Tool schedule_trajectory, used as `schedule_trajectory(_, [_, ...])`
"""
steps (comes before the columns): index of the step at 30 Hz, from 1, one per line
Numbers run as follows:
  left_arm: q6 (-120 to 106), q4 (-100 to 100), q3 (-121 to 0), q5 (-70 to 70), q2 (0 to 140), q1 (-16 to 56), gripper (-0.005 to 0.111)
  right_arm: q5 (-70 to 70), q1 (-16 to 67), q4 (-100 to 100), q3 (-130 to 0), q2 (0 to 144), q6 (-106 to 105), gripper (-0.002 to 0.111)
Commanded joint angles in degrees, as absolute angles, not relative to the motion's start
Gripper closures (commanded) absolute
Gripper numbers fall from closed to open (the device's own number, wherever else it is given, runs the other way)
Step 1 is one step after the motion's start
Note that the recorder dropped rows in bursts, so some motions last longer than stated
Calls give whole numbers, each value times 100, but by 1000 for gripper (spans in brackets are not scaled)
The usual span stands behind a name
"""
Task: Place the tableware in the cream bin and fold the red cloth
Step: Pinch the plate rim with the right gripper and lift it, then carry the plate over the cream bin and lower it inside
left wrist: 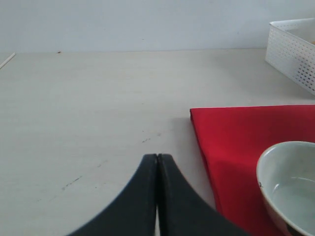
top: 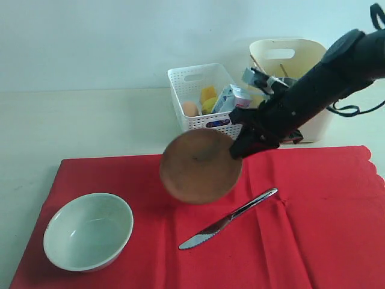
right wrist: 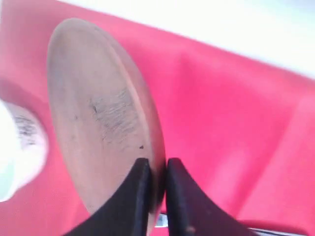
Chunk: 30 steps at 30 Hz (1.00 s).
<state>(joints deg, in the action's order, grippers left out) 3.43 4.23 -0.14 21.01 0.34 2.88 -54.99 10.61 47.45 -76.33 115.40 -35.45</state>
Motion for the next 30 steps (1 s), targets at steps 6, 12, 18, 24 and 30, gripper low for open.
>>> schedule_trajectory(6, [347,430,0,2056,0,276,107,-5838,1064,5343,-7641,9667,-4090,108])
schedule_trajectory(12, [347,430,0,2056,0,276,107,-5580,1051,5273,-7641,9000,-4198,108])
schedule_trajectory(18, [347,430,0,2056,0,276,107,-5173,976,4636,-8178,9005,-3966,108])
schedule_trajectory(24, [347,430,0,2056,0,276,107,-5193,71,4355,-9295,9662,-3400,108])
schedule_trajectory(30, [347,430,0,2056,0,276,107,-5256,-771,3059,-10324,10596,-2379,108])
